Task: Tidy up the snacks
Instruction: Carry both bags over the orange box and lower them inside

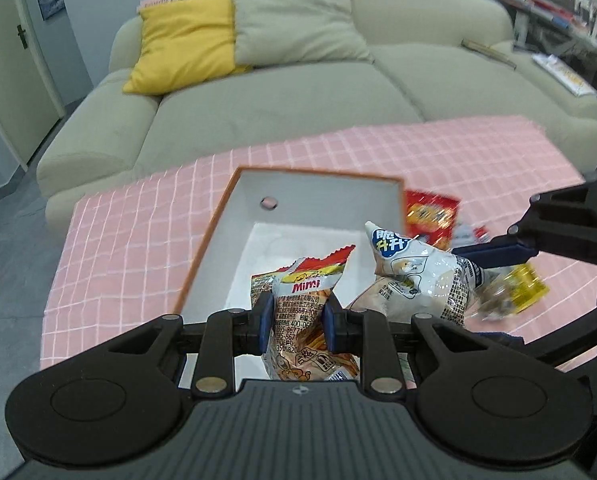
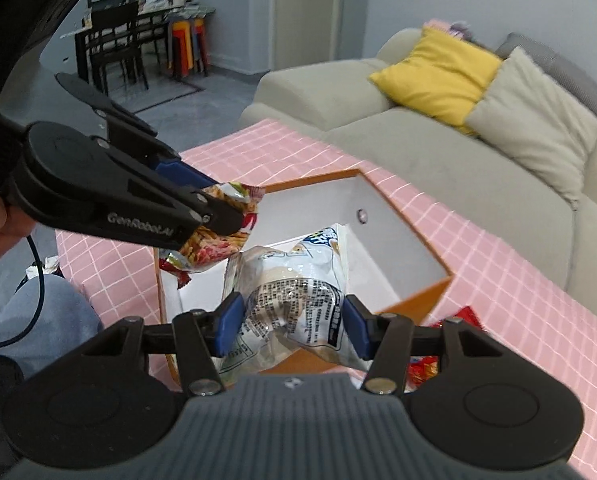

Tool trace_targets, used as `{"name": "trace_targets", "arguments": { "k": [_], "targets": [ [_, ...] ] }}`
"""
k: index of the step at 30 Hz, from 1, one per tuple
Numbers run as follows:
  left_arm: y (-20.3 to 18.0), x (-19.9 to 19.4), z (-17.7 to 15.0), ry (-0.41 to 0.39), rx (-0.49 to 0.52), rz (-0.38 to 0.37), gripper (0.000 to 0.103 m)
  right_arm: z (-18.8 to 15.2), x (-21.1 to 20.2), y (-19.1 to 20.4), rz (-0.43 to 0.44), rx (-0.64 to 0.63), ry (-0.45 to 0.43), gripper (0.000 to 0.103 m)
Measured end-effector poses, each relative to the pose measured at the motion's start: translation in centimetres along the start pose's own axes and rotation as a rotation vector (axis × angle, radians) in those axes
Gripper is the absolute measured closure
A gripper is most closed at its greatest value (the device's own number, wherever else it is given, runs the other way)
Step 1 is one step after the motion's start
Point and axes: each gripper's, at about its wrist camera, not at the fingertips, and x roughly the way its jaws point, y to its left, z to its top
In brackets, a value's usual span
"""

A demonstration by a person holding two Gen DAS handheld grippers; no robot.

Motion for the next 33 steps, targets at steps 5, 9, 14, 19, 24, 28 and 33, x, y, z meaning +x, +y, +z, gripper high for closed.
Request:
{"name": "trace_targets", "arguments": {
  "k": [5, 9, 14, 19, 24, 28, 33],
  "targets": [
    [1.7, 2.4, -0.7, 0.086, 0.0, 0.016, 0.075, 1.0, 3.6, 0.6, 0.016, -0.038, 0.069, 0.051],
    [2.4, 4.4, -1.2, 0.145, -0.002, 0.011, 0.075, 1.6, 6.6, 0.9, 0.024, -0.081, 0.117, 0.05],
    [2.8, 6.7, -1.9, 0.21, 0.018, -0.005, 0.075, 1.7, 9.8, 1.3, 0.071, -0.136, 0.19, 0.05],
    [2.7, 8.4, -2.6, 0.27, 0.049, -0.007, 0.075, 1.3, 12.4, 1.6, 0.11, -0.148, 0.259, 0.05],
    [2.8, 9.7, -2.9, 0.322, 0.07, -0.013, 0.075, 0.7, 14.3, 1.5, 0.138, -0.138, 0.32, 0.05],
    [2.6, 10.7, -3.5, 0.365, 0.1, -0.004, 0.075, 0.1, 15.2, 1.5, 0.155, -0.131, 0.359, 0.05],
    [2.6, 11.6, -3.9, 0.396, 0.115, 0.002, 0.075, 0.0, 16.3, 1.7, 0.16, -0.142, 0.382, 0.05]
  ]
}}
